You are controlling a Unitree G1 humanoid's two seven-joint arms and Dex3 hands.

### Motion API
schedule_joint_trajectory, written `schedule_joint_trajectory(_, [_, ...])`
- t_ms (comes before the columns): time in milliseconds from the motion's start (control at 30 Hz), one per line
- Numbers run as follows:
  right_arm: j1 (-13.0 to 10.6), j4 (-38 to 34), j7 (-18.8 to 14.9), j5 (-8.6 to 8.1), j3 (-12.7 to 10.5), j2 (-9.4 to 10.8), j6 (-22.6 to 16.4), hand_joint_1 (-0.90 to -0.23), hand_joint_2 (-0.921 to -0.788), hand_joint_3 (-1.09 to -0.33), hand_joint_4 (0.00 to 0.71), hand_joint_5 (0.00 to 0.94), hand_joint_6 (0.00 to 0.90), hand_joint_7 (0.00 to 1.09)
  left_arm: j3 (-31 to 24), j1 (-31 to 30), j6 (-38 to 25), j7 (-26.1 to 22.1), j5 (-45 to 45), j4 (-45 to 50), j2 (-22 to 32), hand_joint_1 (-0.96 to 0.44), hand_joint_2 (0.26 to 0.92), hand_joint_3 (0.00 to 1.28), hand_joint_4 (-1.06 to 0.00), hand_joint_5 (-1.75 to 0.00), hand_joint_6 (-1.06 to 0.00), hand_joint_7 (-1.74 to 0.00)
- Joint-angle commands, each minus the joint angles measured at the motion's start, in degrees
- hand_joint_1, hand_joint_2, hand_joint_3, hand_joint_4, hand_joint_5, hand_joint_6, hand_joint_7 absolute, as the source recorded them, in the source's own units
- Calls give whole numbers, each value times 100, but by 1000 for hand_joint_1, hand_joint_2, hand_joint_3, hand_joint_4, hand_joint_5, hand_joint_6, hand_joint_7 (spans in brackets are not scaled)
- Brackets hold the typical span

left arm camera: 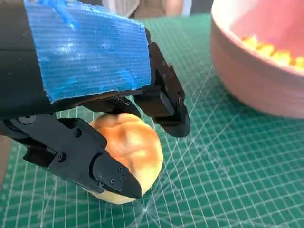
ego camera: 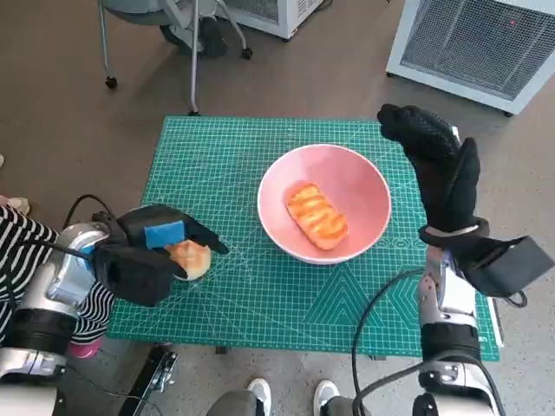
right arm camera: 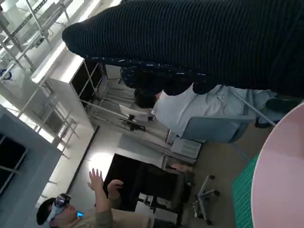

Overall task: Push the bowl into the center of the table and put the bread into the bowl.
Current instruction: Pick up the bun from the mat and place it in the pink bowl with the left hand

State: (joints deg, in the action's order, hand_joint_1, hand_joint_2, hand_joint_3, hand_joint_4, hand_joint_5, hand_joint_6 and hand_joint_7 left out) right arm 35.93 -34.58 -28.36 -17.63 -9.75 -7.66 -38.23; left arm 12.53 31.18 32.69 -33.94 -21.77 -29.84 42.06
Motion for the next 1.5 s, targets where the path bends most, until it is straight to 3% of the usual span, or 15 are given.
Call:
schedule_joint_trajectory(33, [-96, -105, 34, 65, 5, 12, 47, -712, -921, -704, 139, 0, 22, 455, -148, 116, 36, 39, 142, 225, 100, 93, 884, 50, -698, -555, -670, -527])
schedule_joint_trajectory(167, [-86, -121, 35, 59, 8, 30, 45, -711, -921, -702, 138, 0, 22, 457, -240, 156, -30, 19, 200, 401, 117, 102, 888, 27, -675, -613, -637, -609])
schedule_joint_trajectory(600, [-93, -115, -4, -13, -7, 50, 85, -711, -921, -701, 137, 0, 25, 459, -459, 349, -161, 11, 326, 832, 126, 100, 898, 16, -673, -641, -621, -637])
schedule_joint_trajectory(667, [-100, -116, -9, -23, -13, 47, 85, -711, -921, -700, 137, 0, 25, 459, -485, 386, -192, -13, 364, 925, 120, 226, 909, 87, -626, -976, -610, -675])
schedule_joint_trajectory(733, [-105, -119, -9, -26, -18, 45, 81, -711, -921, -700, 137, 0, 26, 459, -501, 419, -229, -35, 394, 1004, 110, 291, 915, 128, -598, -1154, -603, -698])
schedule_joint_trajectory(867, [-104, -126, 3, -20, -25, 45, 74, -711, -921, -699, 137, 0, 27, 460, -522, 543, -304, -96, 487, 1164, 74, 340, 919, 161, -574, -1292, -595, -721])
schedule_joint_trajectory(967, [-96, -139, 10, -12, -31, 41, 69, -711, -921, -697, 139, 1, 29, 461, -515, 666, -373, -134, 548, 1256, 42, 114, 920, 171, -584, -1286, -514, -1115])
schedule_joint_trajectory(1067, [-96, -133, 21, 0, -32, 39, 66, -712, -921, -696, 140, 1, 30, 460, -496, 838, -498, -186, 598, 1360, -20, 38, 921, 175, -587, -1277, -486, -1249])
schedule_joint_trajectory(1500, [-104, -109, 108, 83, -32, 22, 17, -712, -921, -694, 141, 2, 32, 458, -258, 1884, -993, -198, 692, 1486, -789, 1, 921, 203, -555, -1299, -446, -1354])
